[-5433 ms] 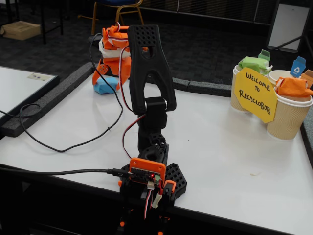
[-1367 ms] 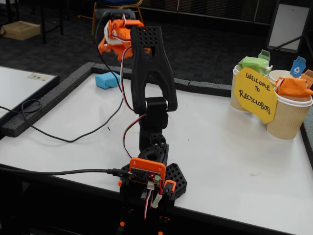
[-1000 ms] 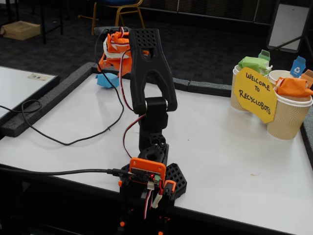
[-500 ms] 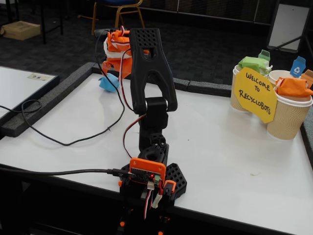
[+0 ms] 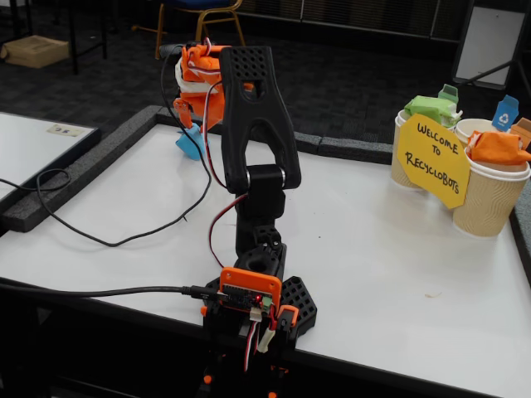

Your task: Sort rubbish by color.

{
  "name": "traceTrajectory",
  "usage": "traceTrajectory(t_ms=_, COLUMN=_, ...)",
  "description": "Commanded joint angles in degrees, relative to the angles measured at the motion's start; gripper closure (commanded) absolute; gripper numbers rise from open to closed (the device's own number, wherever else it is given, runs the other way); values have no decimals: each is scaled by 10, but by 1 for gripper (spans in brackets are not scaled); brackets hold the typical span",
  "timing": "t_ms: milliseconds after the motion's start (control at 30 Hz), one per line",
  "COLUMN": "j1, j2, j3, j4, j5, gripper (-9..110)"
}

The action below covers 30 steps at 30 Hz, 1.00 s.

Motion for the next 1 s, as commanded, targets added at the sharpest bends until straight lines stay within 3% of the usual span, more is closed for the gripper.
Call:
traceTrajectory(t_ms=0, j1=0, j2=3, j3=-5, j4=41, j5=-7, gripper=101)
traceTrajectory(t_ms=467, j1=30, j2=188, j3=-4, j4=156, j5=-2, gripper=101)
traceTrajectory(t_ms=967, j1=88, j2=576, j3=299, j4=216, j5=28, gripper=101)
